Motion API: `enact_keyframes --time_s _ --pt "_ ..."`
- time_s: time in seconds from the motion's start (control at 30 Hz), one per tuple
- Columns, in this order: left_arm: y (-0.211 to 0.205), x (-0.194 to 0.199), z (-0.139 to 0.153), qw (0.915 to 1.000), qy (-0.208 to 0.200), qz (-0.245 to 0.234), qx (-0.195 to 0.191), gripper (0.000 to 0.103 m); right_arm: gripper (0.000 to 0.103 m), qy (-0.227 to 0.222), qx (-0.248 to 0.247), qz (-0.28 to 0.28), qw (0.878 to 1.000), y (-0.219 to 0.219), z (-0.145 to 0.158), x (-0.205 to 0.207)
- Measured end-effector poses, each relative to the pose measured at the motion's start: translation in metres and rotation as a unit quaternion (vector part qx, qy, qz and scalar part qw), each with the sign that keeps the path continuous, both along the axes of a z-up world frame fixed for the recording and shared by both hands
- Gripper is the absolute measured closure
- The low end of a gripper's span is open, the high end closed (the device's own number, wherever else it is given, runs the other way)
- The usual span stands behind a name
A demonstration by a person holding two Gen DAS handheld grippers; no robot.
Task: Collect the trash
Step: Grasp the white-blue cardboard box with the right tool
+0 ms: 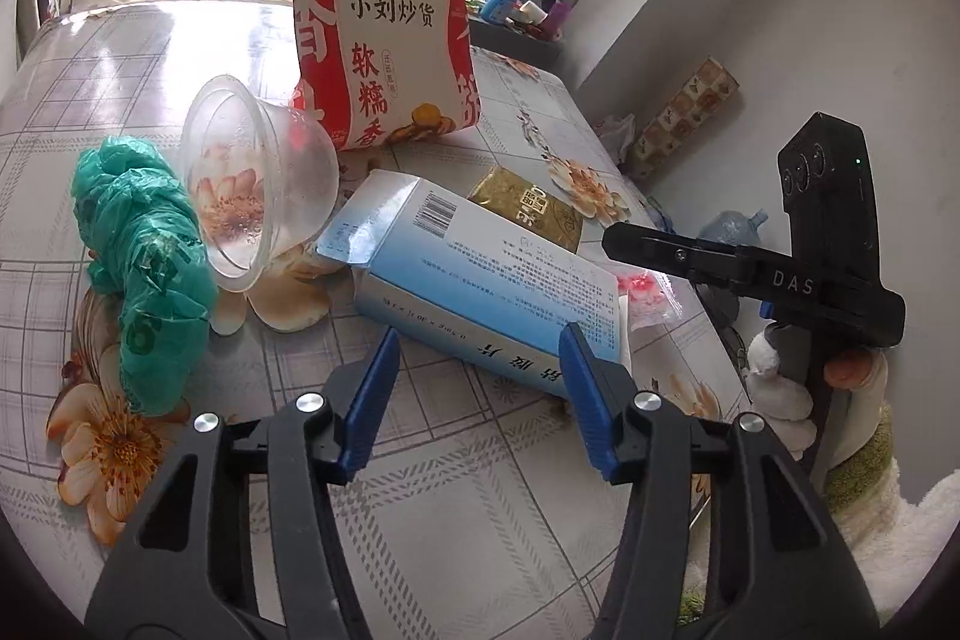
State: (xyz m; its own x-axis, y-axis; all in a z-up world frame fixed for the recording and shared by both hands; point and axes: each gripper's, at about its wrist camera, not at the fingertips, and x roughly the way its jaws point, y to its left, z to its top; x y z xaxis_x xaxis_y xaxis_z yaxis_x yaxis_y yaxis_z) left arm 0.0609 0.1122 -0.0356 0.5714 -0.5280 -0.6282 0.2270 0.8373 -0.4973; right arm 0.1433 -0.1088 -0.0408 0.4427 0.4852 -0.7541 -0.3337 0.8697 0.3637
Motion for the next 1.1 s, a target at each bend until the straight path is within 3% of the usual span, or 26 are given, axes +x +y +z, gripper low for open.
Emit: enact_keyframes --time_s 0.17,0.43,0.6,0.77,0.87,1.1 --pt "-0.001 0.003 -0.008 0.9998 0.011 -0.01 -0.015 0.066 0.05 0.041 -0.002 0.024 0.999 0.009 -0.017 0.005" --pt "0.016 -0.003 -0.014 0.9993 0.03 0.004 -0.022 0.073 0.05 0.08 -0.002 0.12 0.99 0.028 -0.029 -0.034" --pt "0.031 -0.011 -0.006 0.9994 0.02 0.028 -0.001 0.073 0.05 0.053 -0.025 0.112 0.992 0.032 -0.02 -0.043" --pt "0.044 -0.012 0.004 0.9986 0.007 0.051 0.013 0.073 0.034 0.013 -0.047 0.096 0.994 0.046 -0.011 -0.035" --pt "0.047 -0.013 0.003 0.9984 0.006 0.053 0.019 0.073 0.028 0.002 -0.084 0.112 0.99 0.066 -0.015 -0.032" --pt "0.046 -0.012 0.001 0.9982 0.001 0.053 0.028 0.073 0.028 0.005 -0.146 0.143 0.979 0.097 -0.032 -0.034"
